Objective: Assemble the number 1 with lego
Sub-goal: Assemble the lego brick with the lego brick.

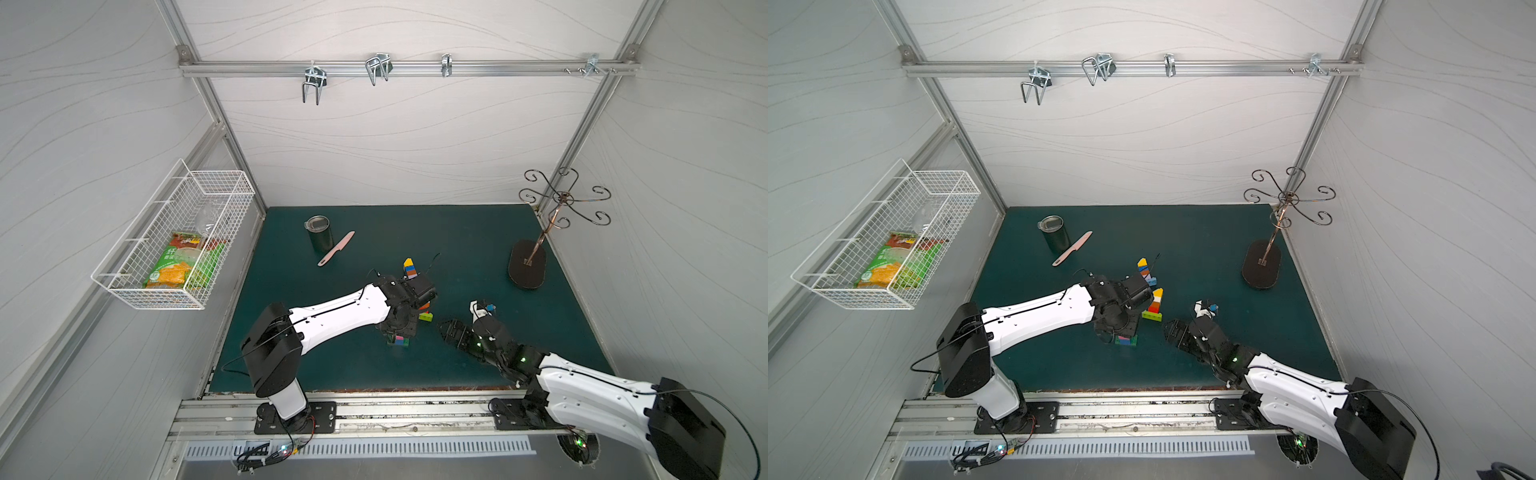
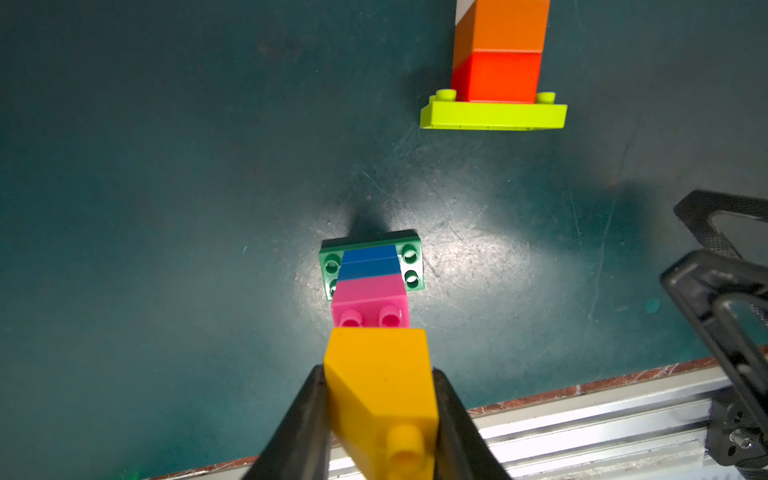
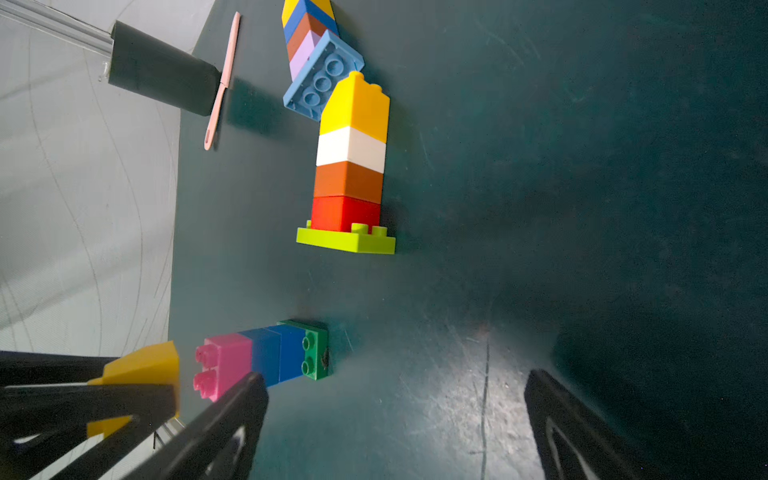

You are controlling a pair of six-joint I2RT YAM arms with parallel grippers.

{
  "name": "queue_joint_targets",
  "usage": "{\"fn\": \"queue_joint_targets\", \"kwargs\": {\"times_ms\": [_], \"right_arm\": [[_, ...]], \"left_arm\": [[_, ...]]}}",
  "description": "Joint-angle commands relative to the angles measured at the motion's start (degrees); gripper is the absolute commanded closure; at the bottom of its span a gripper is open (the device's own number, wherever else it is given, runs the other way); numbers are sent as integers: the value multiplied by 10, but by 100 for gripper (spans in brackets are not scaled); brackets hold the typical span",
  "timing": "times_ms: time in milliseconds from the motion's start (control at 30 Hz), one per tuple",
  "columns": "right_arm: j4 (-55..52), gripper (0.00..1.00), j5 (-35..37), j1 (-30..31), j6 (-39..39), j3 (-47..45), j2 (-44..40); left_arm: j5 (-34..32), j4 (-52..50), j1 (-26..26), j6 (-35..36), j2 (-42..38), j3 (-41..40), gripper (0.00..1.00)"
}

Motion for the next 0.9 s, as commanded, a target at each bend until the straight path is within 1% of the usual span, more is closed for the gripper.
{"fn": "queue_joint_targets", "kwargs": {"times_ms": [0,867], "right_arm": [[11,1,-4,-3,-3,2,5],[14,1,-10,-6,-4,1,6]], "left_arm": [[-12,-4,0,-13,13,14,90],[-7,-7,-4,-37,54,19,91]]}}
